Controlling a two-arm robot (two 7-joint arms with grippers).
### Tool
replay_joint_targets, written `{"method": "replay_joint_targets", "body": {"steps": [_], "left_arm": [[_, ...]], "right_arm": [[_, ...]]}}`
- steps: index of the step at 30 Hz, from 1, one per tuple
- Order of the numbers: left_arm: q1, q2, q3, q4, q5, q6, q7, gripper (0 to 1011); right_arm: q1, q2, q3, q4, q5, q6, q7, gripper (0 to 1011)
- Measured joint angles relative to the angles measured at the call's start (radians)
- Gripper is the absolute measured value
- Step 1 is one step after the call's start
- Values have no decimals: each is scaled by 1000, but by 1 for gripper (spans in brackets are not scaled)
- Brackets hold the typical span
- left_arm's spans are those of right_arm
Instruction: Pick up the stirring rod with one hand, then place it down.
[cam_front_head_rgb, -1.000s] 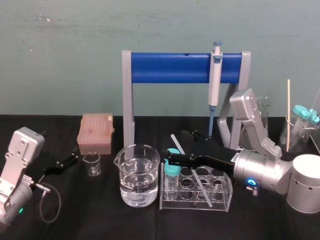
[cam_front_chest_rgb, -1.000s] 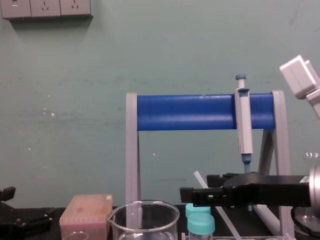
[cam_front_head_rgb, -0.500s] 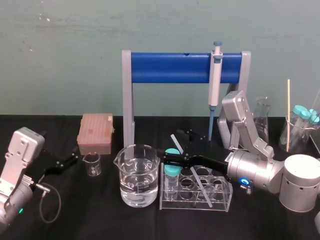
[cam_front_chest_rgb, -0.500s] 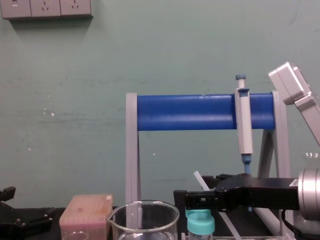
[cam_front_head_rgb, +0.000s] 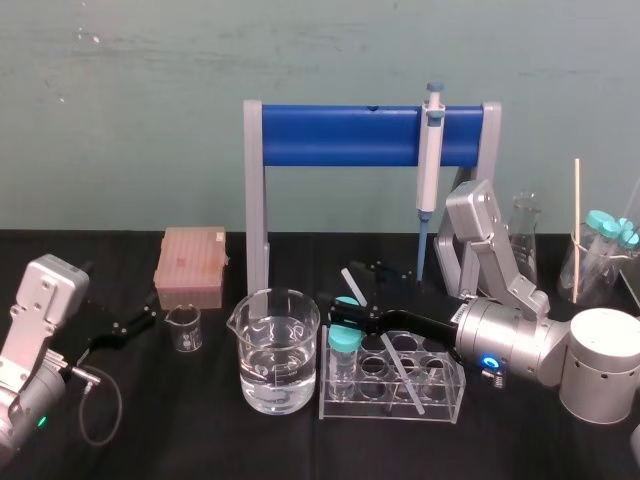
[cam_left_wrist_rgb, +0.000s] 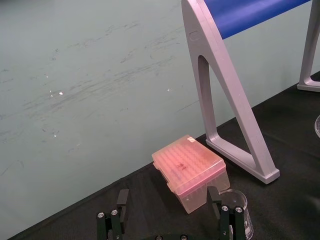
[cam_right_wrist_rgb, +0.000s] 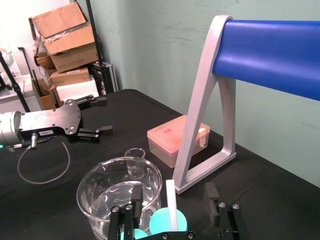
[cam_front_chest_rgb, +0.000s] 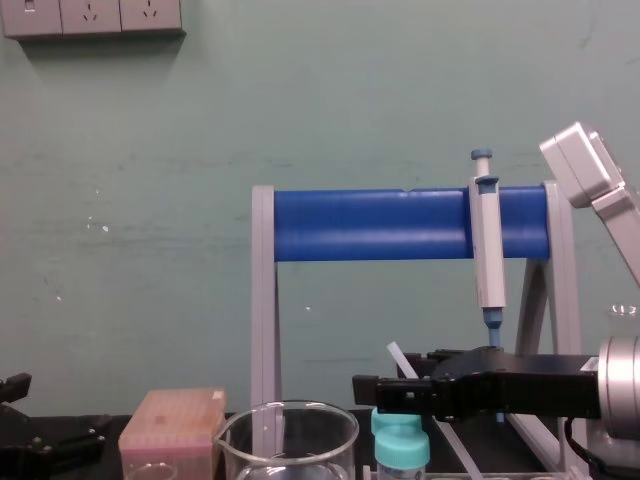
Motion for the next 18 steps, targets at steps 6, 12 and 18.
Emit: {"method": "replay_joint_targets", "body": {"steps": [6, 12, 18], "left_arm": [[0, 0, 0, 0, 0, 0, 0, 1000], [0, 0, 0, 0, 0, 0, 0, 1000], [0, 0, 0, 0, 0, 0, 0, 1000]], "right_arm": [[-1, 0, 1, -1, 1, 1, 0, 627], [-1, 1, 1, -1, 2, 1, 0, 421], [-1, 1, 1, -2, 2, 2, 0, 222]]}}
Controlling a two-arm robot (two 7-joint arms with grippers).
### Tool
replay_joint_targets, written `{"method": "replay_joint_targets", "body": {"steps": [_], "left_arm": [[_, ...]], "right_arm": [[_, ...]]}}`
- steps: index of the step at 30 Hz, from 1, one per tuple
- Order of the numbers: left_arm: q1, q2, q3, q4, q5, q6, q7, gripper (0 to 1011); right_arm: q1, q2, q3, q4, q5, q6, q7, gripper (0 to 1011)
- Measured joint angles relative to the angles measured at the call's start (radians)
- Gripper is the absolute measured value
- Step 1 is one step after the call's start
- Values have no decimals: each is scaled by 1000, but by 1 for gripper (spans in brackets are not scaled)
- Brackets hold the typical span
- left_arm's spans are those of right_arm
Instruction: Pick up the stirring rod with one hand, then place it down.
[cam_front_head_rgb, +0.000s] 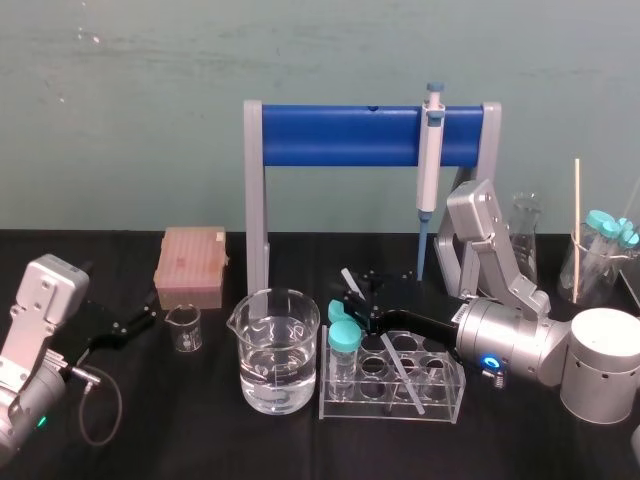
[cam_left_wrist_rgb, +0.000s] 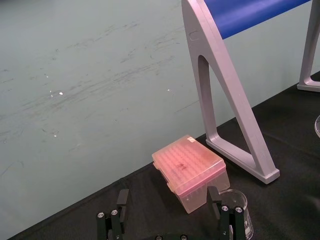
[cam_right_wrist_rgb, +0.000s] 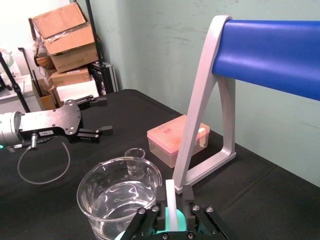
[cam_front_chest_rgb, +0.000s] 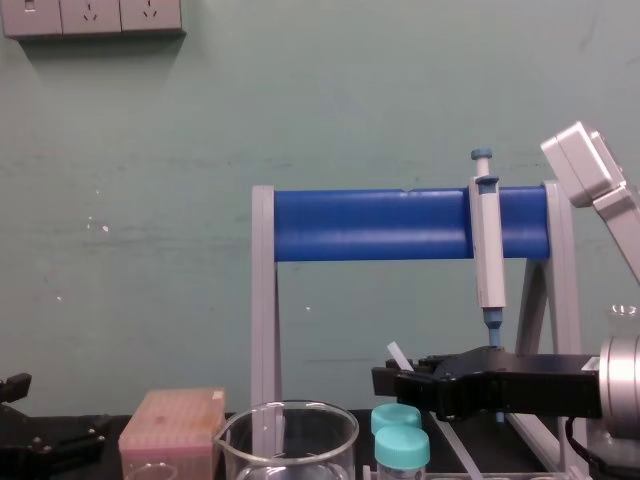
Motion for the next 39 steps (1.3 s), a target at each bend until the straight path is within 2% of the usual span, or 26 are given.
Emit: {"method": "replay_joint_targets", "body": {"steps": [4, 5, 7, 13, 19, 22, 23, 26, 29, 30, 33, 38, 39], "left_arm": [[0, 0, 0, 0, 0, 0, 0, 1000], [0, 0, 0, 0, 0, 0, 0, 1000], [0, 0, 0, 0, 0, 0, 0, 1000], [0, 0, 0, 0, 0, 0, 0, 1000], [0, 0, 0, 0, 0, 0, 0, 1000], [0, 0, 0, 0, 0, 0, 0, 1000], [0, 0, 0, 0, 0, 0, 0, 1000], [0, 0, 0, 0, 0, 0, 0, 1000], [0, 0, 0, 0, 0, 0, 0, 1000], [0, 0, 0, 0, 0, 0, 0, 1000], [0, 0, 0, 0, 0, 0, 0, 1000], [0, 0, 0, 0, 0, 0, 0, 1000], [0, 0, 0, 0, 0, 0, 0, 1000]], "right_arm": [[0, 0, 0, 0, 1, 0, 0, 145], [0, 0, 0, 0, 1, 0, 0, 91], [0, 0, 0, 0, 1, 1, 0, 69], [0, 0, 1, 0, 1, 1, 0, 69], [-20, -11, 28, -7, 8, -37, 0, 69], [-44, -16, 51, -25, 7, -96, -7, 69], [-44, -16, 51, -25, 7, -96, -7, 69], [-81, -15, 81, -53, -2, -179, -18, 68], [-111, -14, 105, -75, -6, -240, -25, 69], [-132, -14, 125, -90, -1, -279, -27, 69], [-172, -17, 166, -124, 26, -341, -28, 68], [-211, -26, 229, -178, 85, -392, -20, 68], [-220, -30, 252, -196, 103, -402, -19, 68]]}}
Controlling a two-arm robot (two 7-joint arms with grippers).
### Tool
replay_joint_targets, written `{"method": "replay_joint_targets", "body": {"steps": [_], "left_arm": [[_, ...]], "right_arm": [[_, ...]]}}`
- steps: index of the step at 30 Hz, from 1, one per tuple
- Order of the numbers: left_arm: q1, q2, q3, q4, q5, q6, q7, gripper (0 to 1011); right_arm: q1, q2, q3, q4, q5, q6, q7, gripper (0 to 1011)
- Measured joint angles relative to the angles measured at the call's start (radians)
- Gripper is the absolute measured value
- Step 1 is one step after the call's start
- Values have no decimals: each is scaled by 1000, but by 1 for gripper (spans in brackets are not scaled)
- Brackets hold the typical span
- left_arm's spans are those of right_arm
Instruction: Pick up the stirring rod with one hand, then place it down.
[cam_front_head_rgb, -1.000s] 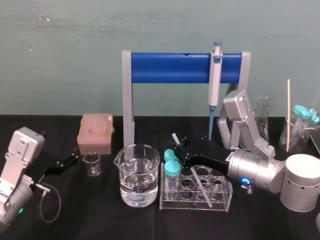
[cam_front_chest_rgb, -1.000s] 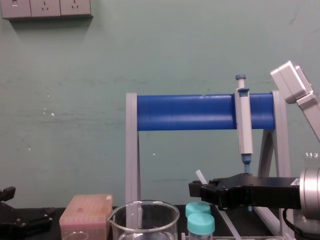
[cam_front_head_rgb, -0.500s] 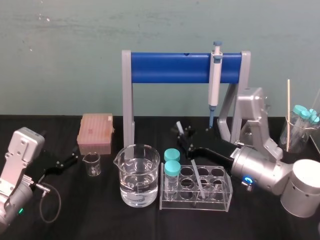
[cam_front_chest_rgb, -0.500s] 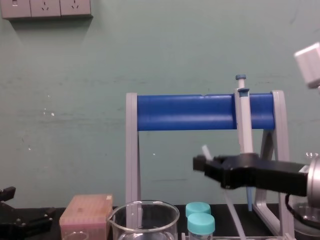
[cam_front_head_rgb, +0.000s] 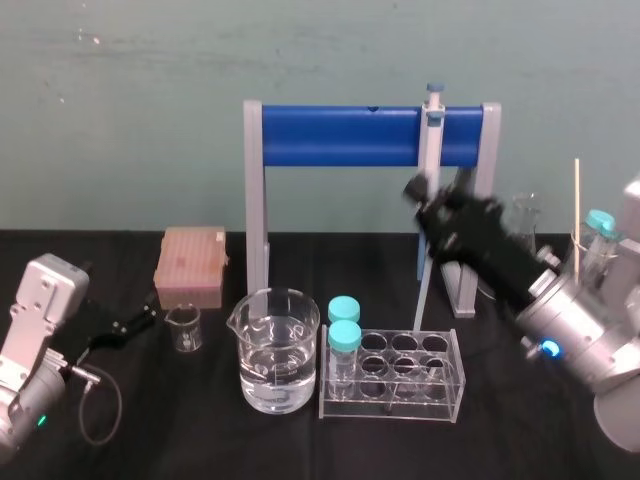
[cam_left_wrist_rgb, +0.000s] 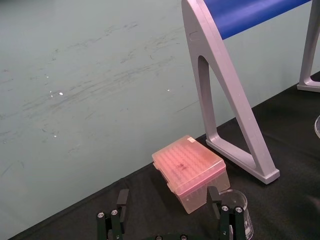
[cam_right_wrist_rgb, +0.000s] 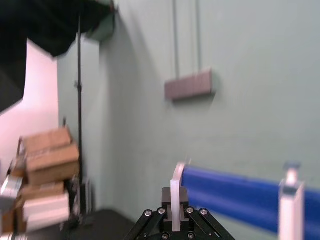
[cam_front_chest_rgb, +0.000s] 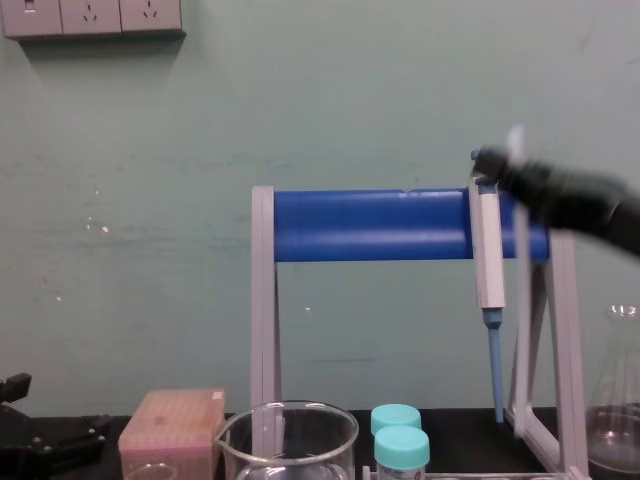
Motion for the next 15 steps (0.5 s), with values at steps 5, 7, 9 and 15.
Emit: {"method": "replay_joint_targets", "body": {"steps": [5, 7, 9, 15], "left_arm": [[0, 0, 0, 0, 0, 0, 0, 1000], [0, 0, 0, 0, 0, 0, 0, 1000], [0, 0, 0, 0, 0, 0, 0, 1000], [0, 0, 0, 0, 0, 0, 0, 1000]], "right_arm": [[-6, -8, 54, -28, 15, -26, -14, 69], [-5, -8, 74, -29, 3, -32, -32, 68], [-4, -6, 91, -25, -15, -33, -50, 68], [-7, -2, 122, -13, -44, -29, -80, 68]]}}
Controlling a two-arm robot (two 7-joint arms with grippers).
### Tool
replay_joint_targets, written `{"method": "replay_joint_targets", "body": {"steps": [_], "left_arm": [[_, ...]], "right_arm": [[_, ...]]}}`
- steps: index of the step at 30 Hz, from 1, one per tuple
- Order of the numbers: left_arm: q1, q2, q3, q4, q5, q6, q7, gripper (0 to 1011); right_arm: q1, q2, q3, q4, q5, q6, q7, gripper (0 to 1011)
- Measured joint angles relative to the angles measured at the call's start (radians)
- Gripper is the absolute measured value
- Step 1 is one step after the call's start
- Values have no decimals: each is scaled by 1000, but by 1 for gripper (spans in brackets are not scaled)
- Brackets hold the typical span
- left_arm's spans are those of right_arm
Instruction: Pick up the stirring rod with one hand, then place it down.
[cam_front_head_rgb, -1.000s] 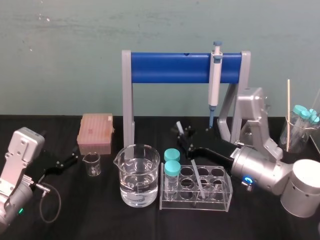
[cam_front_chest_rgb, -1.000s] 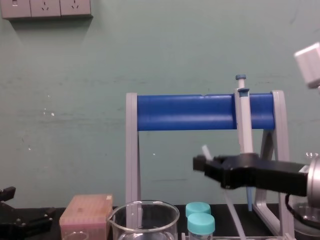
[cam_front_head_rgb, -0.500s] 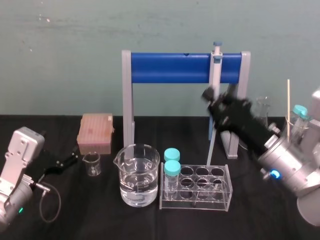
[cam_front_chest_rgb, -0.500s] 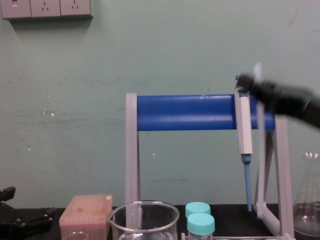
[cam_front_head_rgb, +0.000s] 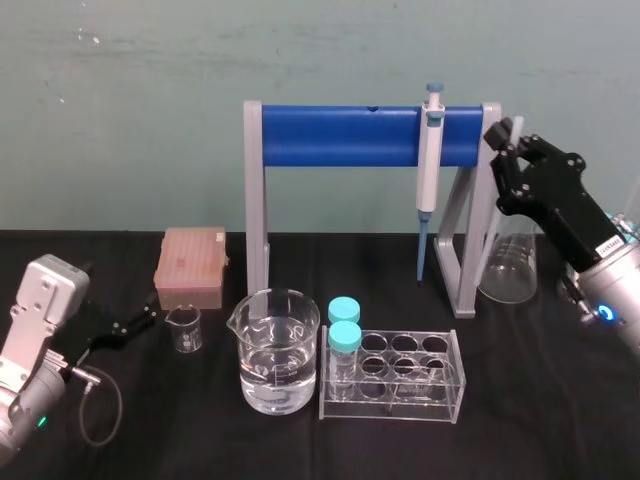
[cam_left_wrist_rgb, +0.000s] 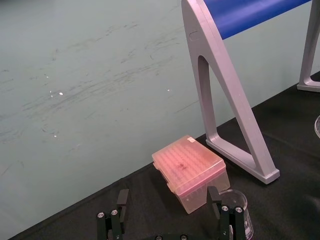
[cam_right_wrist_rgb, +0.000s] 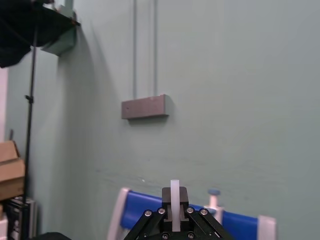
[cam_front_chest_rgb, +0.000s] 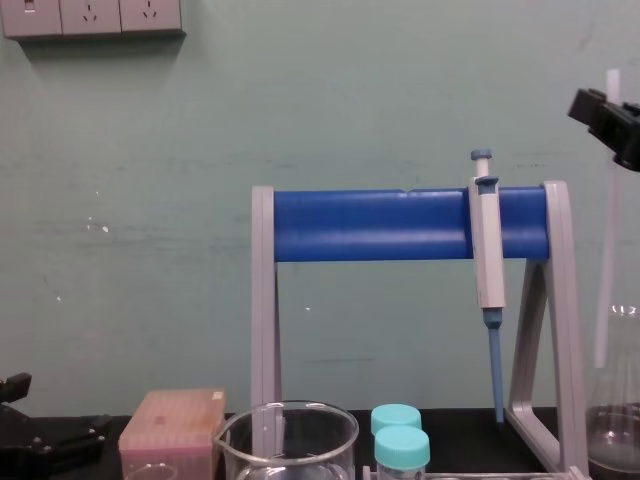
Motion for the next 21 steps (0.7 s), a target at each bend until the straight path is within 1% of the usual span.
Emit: {"method": "replay_joint_targets", "body": {"steps": [3, 7, 21], "left_arm": [[0, 0, 0, 0, 0, 0, 0, 1000], [0, 0, 0, 0, 0, 0, 0, 1000], [0, 0, 0, 0, 0, 0, 0, 1000]], "right_arm": [[-4, -2, 15, 3, -15, 8, -9, 69], [-8, -7, 24, 4, -25, 15, -10, 68], [-13, -26, 37, 4, -52, 35, -1, 68]]}}
